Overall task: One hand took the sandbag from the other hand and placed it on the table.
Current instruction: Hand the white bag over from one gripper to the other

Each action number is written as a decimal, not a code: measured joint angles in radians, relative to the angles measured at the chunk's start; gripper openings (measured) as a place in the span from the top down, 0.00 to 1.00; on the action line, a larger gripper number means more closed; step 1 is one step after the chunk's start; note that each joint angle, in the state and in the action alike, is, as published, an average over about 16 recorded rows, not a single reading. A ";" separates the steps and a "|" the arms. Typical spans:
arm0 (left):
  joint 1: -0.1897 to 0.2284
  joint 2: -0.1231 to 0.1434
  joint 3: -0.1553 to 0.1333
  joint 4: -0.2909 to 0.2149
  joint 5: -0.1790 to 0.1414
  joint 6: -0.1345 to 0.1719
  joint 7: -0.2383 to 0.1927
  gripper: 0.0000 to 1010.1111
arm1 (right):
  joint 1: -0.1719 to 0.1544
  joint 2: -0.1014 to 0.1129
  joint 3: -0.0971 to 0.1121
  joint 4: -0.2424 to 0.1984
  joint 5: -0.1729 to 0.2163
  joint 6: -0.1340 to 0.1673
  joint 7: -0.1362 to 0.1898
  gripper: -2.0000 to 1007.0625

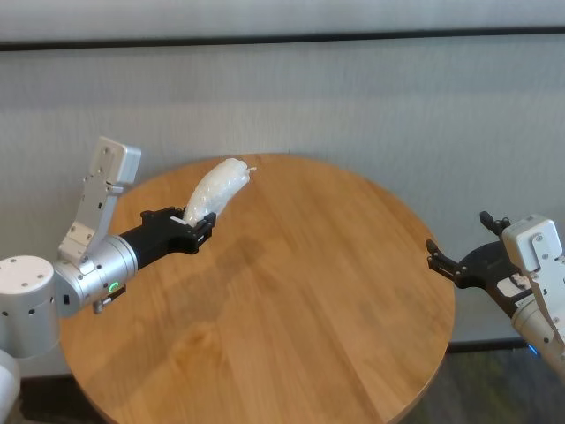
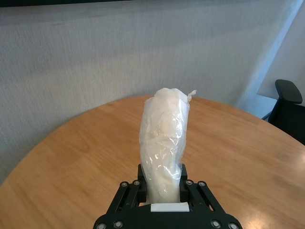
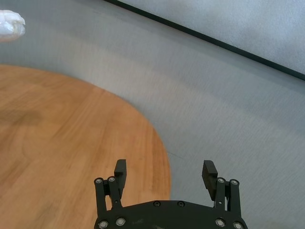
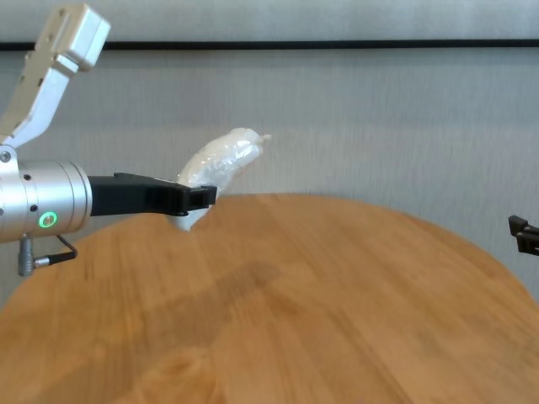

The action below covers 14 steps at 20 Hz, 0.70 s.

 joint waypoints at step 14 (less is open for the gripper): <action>0.005 0.016 0.006 -0.032 -0.022 -0.017 -0.020 0.62 | 0.000 0.000 0.000 0.000 0.000 0.000 0.000 0.01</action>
